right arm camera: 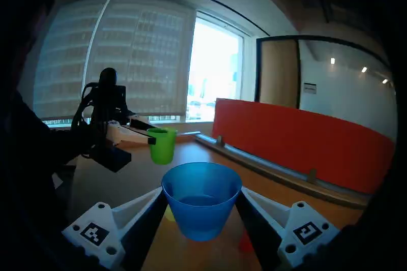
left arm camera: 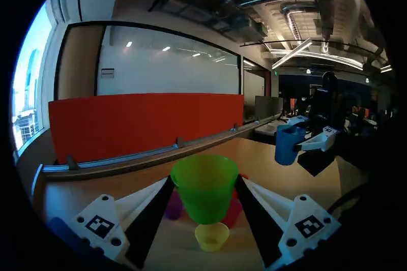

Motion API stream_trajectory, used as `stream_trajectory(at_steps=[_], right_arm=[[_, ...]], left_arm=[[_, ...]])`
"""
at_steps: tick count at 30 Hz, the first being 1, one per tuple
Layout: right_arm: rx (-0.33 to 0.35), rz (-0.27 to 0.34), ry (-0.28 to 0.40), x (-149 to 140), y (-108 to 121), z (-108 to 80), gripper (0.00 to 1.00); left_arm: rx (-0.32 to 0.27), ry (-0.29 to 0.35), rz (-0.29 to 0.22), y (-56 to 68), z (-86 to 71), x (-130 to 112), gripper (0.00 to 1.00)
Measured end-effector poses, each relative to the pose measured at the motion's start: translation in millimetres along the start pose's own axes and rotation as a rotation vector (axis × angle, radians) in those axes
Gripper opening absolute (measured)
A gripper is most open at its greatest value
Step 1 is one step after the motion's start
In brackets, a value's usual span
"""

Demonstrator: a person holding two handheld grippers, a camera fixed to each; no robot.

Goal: Pour water

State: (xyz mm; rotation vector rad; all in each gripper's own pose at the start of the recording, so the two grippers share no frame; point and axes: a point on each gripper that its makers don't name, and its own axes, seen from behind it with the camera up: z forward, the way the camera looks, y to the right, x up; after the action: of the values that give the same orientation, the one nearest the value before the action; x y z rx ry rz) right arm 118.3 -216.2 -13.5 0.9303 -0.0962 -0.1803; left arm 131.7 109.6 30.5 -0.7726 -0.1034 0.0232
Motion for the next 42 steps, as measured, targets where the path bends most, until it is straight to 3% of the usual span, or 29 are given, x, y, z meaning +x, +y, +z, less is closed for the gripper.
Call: stream_trajectory(at_steps=[11, 21, 33, 42], right_arm=[[0.033, -0.057, -0.009, 4, -9, 13.9, 0.89], [0.054, -0.087, 0.01, 17, -14, 25.6, 0.9], [0.057, -0.173, 0.029, 34, -12, 37.1, 0.89], [0.065, -0.261, 0.031, 44, -14, 44.5, 0.89]], left_arm=[[-0.059, -0.02, 0.028, 25.2, -4.1, -20, 0.87], [-0.097, -0.013, 0.021, 45.1, -9.4, -27, 0.87], [-0.135, -0.026, 0.055, 67.3, -13.7, -44, 0.87], [-0.159, -0.01, 0.032, 82.5, -11.4, -50, 0.87]])
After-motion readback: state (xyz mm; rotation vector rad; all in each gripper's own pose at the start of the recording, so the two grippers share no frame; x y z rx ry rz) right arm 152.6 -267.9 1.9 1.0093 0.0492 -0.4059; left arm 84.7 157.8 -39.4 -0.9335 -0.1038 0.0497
